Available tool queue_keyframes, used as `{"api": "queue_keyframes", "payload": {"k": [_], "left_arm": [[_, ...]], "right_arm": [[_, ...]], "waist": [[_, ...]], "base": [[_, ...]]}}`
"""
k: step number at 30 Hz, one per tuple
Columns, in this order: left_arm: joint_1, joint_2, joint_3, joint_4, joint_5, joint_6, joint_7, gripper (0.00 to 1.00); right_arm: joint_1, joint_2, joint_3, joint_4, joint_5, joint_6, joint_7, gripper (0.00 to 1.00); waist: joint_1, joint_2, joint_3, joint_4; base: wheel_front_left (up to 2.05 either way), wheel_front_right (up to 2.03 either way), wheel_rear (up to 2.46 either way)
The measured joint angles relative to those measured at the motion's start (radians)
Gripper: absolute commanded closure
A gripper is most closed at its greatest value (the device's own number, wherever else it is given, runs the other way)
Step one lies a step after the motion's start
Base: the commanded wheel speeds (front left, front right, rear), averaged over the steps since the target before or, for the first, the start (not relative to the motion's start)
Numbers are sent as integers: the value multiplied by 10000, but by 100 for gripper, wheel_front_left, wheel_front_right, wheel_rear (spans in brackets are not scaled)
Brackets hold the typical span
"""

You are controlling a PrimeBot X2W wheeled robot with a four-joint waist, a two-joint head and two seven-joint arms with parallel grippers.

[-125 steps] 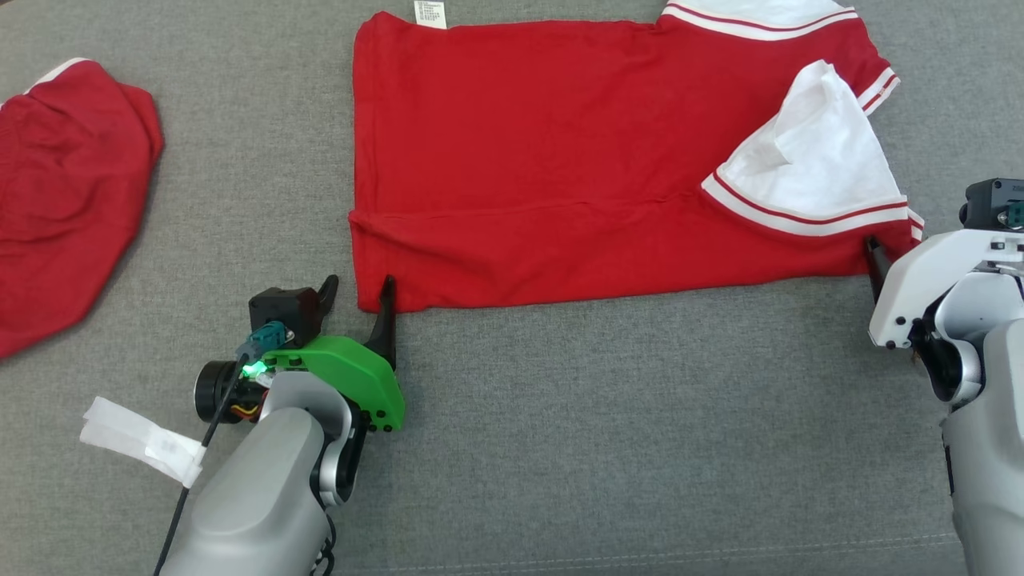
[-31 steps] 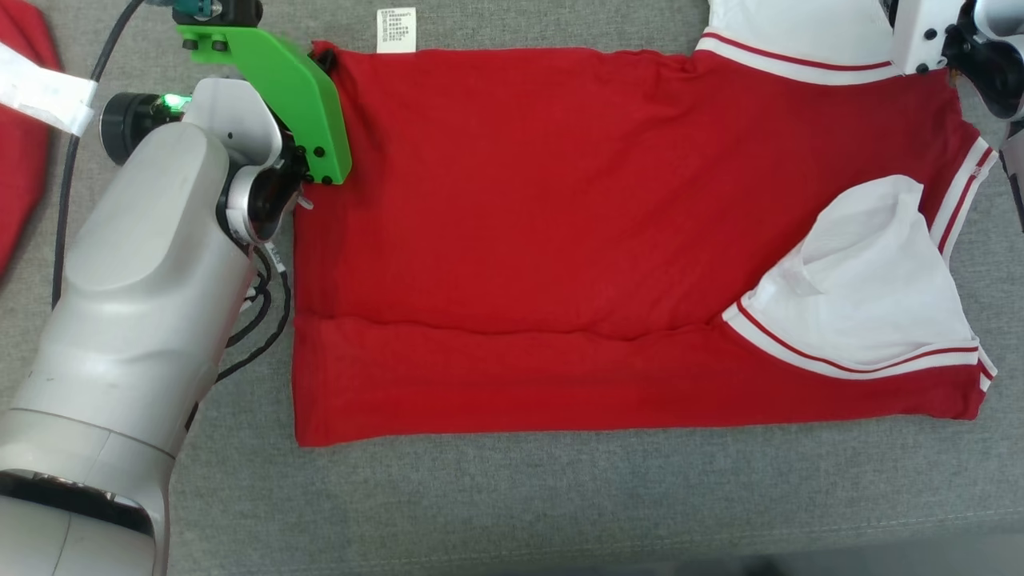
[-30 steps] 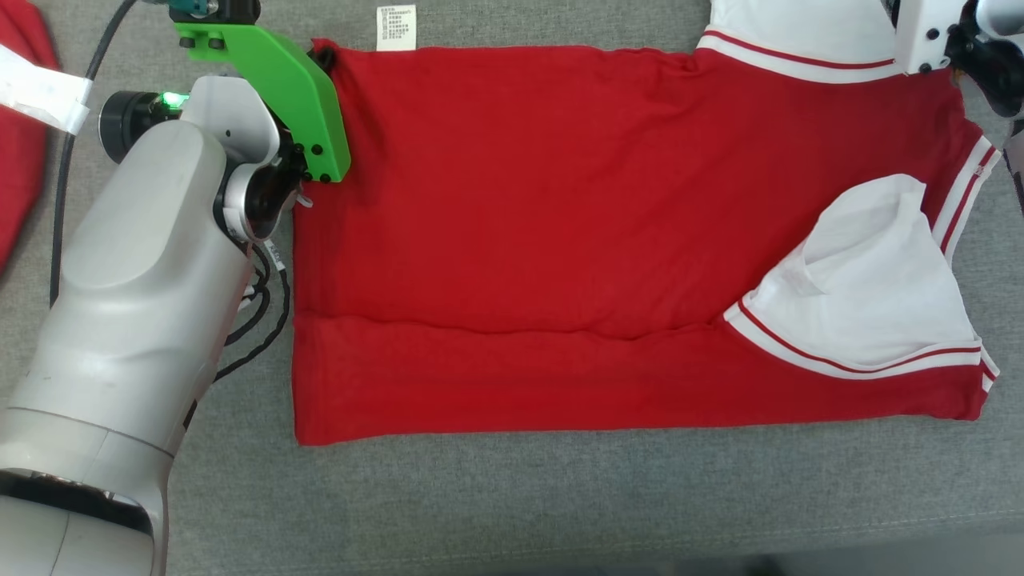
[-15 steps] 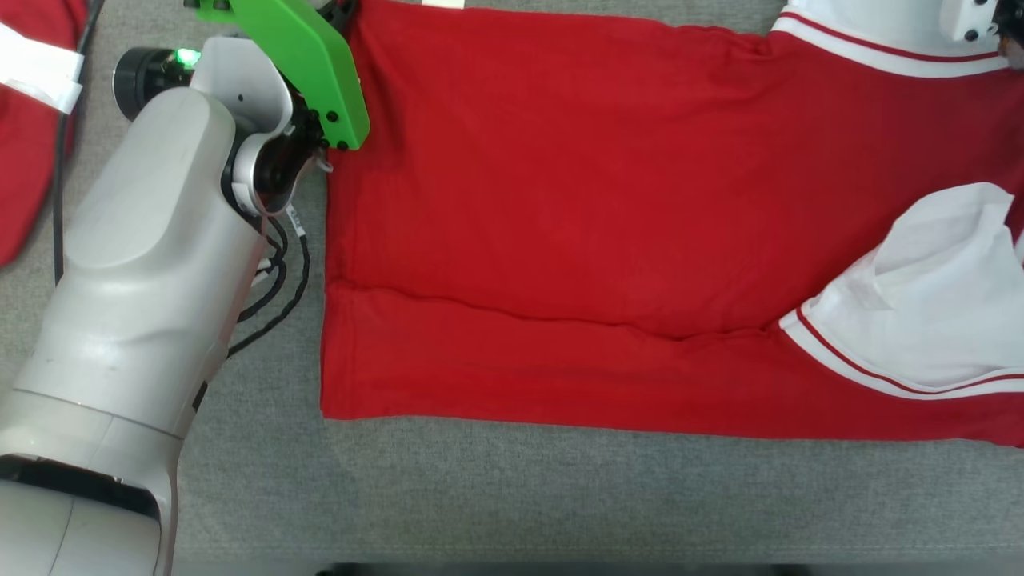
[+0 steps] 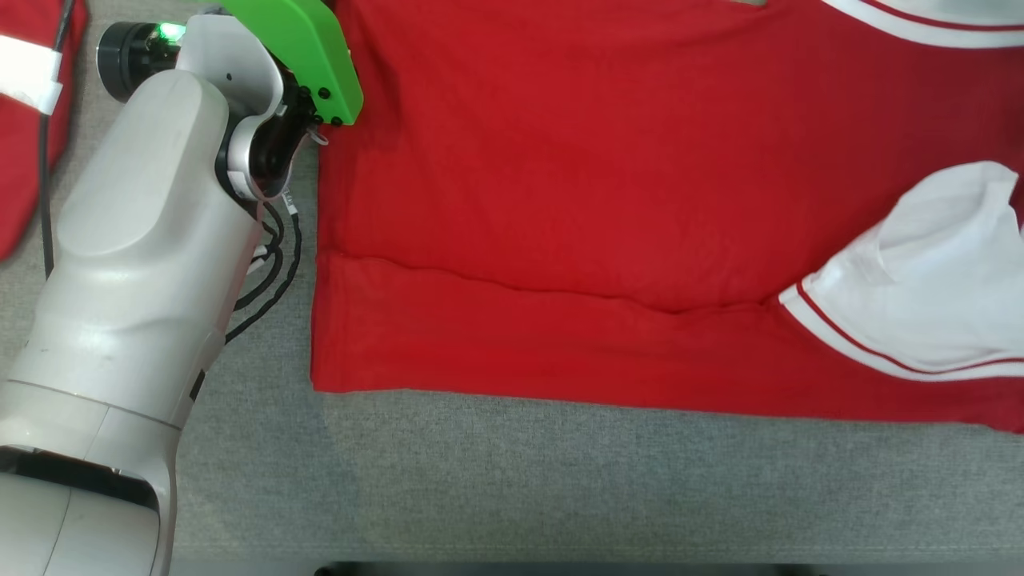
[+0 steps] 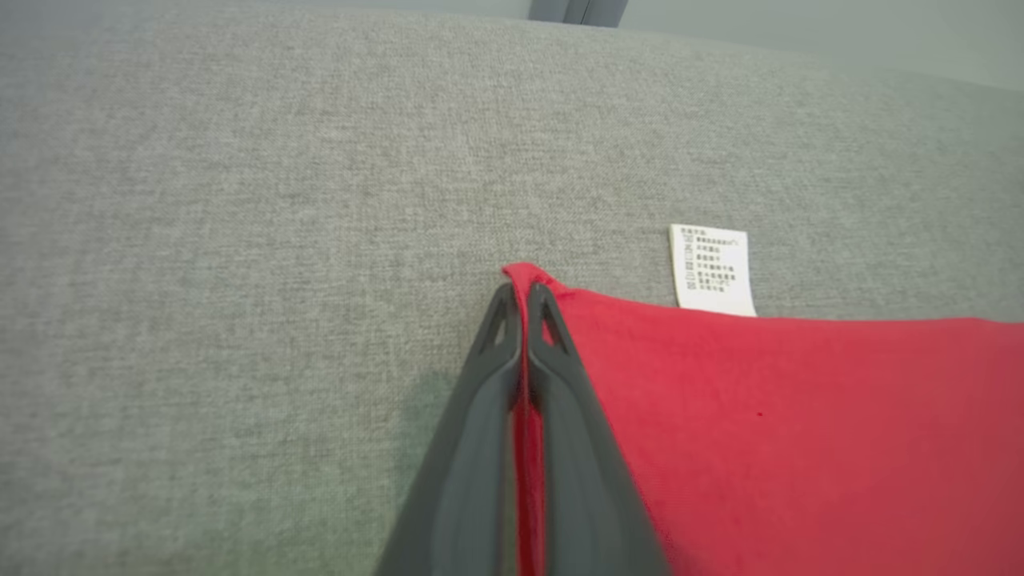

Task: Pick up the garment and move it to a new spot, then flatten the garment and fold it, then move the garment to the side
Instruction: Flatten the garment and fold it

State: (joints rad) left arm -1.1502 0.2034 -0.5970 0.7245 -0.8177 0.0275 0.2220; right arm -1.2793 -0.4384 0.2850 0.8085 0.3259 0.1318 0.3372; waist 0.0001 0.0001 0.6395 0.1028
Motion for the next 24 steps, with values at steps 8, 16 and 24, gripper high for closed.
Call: {"api": "queue_keyframes", "payload": {"k": [8, 16, 24], "left_arm": [[194, 75, -10, 219, 140, -104, -943, 100], [1085, 79, -395, 341, 512, -527, -2253, 100], [2036, 468, -928, 631, 1177, -1032, -3956, 100]], "right_arm": [[-2, 259, -107, 297, -316, 0, -1523, 100], [1248, 128, 635, -384, 698, -2, -1969, 100], [3544, -652, 974, -2767, 2359, -4, -1476, 100]], "waist": [[0, 0, -574, -171], [0, 0, -1412, -332], [-1, 0, -2190, -567]], "base": [[0, 0, 0], [0, 0, 0], [0, 0, 0]]}}
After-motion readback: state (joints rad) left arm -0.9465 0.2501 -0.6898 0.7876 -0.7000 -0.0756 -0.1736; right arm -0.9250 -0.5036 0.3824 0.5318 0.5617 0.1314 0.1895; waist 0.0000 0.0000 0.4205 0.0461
